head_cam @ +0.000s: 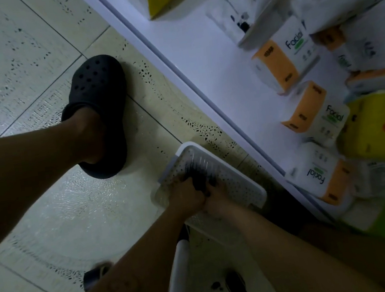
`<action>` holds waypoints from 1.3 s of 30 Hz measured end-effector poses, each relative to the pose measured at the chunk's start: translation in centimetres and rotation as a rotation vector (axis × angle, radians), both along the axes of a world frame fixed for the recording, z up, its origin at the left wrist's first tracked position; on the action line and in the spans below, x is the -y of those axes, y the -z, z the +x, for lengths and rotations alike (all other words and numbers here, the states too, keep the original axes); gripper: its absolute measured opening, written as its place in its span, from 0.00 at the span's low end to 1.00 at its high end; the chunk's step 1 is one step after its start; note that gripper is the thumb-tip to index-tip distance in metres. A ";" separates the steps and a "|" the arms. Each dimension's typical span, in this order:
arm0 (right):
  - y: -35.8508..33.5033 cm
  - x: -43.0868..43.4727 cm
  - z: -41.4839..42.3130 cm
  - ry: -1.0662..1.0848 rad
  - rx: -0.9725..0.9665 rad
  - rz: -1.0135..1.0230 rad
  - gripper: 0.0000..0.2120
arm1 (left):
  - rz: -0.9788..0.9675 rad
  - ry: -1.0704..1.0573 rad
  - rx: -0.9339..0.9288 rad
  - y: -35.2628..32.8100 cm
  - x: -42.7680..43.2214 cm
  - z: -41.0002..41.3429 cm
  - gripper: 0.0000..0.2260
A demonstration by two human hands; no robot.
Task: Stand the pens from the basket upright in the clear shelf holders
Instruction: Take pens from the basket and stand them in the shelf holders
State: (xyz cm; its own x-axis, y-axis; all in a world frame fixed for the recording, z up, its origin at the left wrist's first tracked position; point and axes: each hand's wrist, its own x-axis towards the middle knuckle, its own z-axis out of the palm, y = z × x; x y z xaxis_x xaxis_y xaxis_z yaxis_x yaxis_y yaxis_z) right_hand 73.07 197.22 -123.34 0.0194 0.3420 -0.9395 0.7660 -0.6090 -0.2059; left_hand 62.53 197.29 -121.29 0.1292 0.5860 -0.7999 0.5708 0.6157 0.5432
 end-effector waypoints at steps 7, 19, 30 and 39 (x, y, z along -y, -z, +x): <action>-0.6 0.0 0.4 0.291 -0.031 0.086 0.05 | 0.075 -0.156 0.008 0.0 0.7 -0.4 0.08; -4.5 -0.8 2.3 0.194 0.045 0.239 0.05 | 0.178 -0.247 -0.055 -2.4 0.3 -1.1 0.07; -14.9 -0.1 2.1 0.176 -0.077 0.505 0.15 | 0.303 -0.034 0.104 -11.2 -1.2 -2.1 0.45; -25.5 0.5 4.0 0.265 -0.169 0.870 0.03 | 0.632 -0.062 0.179 -22.0 -1.2 -1.2 0.20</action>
